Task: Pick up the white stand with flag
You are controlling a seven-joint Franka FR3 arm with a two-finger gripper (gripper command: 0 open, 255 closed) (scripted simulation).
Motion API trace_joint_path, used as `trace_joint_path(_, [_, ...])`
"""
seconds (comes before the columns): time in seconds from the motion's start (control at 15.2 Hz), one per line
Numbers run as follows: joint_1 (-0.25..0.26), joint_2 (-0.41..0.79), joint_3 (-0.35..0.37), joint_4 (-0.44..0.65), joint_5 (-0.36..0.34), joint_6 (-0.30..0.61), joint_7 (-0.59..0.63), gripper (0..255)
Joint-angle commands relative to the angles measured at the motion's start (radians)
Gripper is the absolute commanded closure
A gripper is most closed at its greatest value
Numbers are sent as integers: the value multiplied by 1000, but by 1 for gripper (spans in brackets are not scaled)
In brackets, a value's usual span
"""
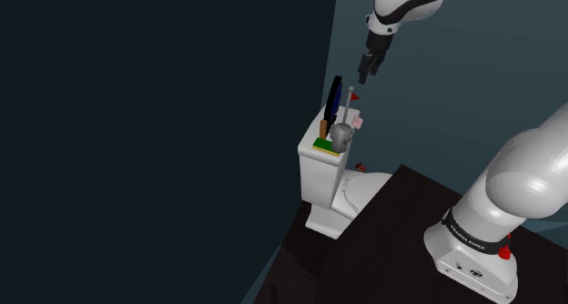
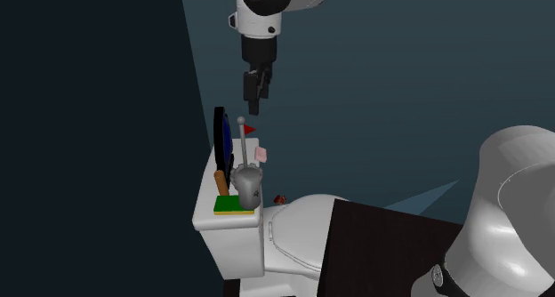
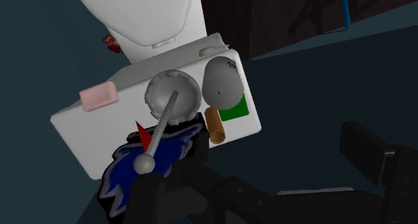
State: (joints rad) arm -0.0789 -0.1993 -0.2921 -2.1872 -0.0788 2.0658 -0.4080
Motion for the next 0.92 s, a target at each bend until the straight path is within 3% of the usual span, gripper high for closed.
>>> trace_joint_path(0.0, [-3,84,-26,63,35,18,-53,0])
trace_joint_path(0.46, [-54,365,-74,282,185,50,-235,0])
trace_joint_path(0.86, [-143,618,-61,535,307,15,-357,0])
